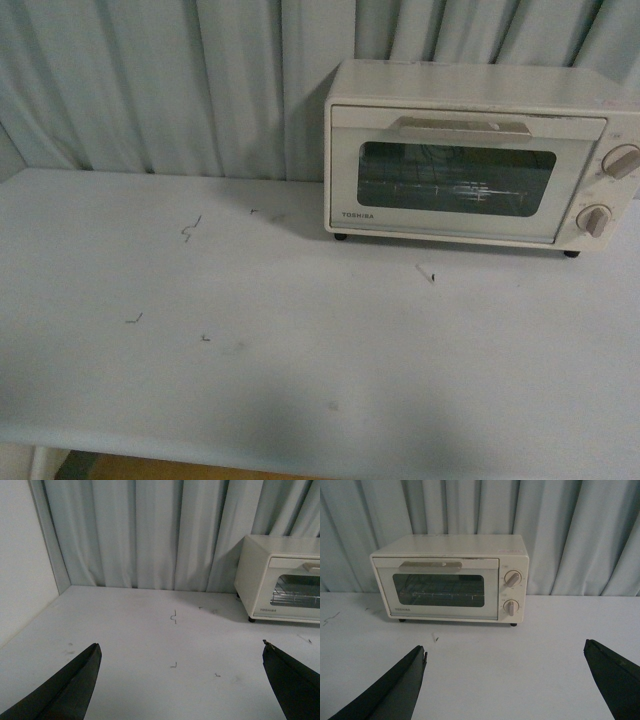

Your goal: Open oven

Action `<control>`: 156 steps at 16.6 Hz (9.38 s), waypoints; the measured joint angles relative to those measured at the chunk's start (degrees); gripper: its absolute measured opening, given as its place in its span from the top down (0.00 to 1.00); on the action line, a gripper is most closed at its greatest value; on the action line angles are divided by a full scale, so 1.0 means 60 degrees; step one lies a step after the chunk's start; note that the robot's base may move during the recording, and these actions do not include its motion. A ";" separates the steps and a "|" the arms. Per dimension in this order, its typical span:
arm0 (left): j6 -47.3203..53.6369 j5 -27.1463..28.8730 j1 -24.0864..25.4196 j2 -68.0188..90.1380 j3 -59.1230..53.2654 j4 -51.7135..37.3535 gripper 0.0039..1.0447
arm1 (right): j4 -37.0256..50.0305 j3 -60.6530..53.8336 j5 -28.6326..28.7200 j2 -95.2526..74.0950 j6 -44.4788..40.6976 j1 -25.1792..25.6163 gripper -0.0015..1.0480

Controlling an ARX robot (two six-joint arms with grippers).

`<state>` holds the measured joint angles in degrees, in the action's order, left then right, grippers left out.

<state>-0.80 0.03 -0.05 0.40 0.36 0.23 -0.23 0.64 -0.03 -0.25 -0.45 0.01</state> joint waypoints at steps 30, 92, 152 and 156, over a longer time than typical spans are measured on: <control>0.0000 -0.0004 0.0000 0.0000 -0.0004 -0.0007 0.06 | 0.0004 0.0000 0.0000 0.0000 0.0004 0.0000 0.06; -1.0287 -0.1985 -0.5253 2.0429 1.0185 -0.1993 0.06 | 0.0000 0.0000 0.0000 0.0000 0.0000 0.0000 0.06; -1.0284 -0.2011 -0.5297 2.0425 1.0182 -0.1985 0.06 | 0.5960 0.6703 -0.3894 -1.6418 0.1606 -0.3767 0.98; -1.0284 -0.2011 -0.5297 2.0425 1.0182 -0.1989 0.06 | 0.6105 0.6054 -0.4054 -1.6116 0.1887 -0.3960 0.98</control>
<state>-62.50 -12.03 -31.83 122.96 61.45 -11.70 36.40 36.97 -24.36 -96.95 10.87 -23.75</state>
